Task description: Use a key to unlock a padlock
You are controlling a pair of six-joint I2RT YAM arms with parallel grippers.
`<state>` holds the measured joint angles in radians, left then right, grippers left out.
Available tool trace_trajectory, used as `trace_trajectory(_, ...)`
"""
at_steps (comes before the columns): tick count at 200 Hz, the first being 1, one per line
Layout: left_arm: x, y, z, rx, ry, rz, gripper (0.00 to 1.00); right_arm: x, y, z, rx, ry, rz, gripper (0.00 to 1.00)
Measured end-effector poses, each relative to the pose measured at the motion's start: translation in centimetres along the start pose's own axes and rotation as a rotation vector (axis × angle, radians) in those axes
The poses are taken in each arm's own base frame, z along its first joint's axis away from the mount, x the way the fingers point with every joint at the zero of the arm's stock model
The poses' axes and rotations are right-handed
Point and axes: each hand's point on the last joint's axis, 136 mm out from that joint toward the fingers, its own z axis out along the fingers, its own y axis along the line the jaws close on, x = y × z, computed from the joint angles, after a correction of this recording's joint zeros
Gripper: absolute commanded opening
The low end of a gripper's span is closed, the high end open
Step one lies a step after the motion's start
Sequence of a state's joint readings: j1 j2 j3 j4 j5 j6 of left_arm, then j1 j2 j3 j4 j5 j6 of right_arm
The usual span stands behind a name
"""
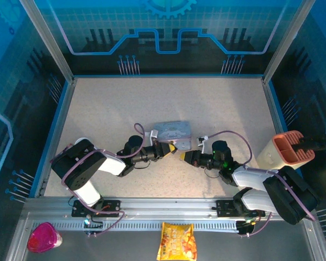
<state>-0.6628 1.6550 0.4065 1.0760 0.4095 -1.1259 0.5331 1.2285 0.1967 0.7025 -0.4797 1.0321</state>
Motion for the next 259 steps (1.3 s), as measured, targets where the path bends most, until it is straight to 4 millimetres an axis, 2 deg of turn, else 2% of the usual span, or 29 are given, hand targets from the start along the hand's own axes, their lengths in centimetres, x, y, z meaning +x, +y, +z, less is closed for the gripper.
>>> trace_trajectory(72,-0.2,0.2,-0.1,-0.004,-0.01,-0.003,0.0,0.0,-0.2,0.5,-0.007,0.014,0.023,0.0)
trace_trajectory(175,-1.6,1.8,-0.4,-0.017,-0.108,-0.028,0.0,-1.2,-1.0,2.3,-0.024,0.044,0.097,0.0)
trace_trajectory(259,-2.1,1.6,-0.3,-0.001,-0.128,-0.047,0.0,-2.0,-1.1,2.4,-0.052,0.046,0.115,0.0)
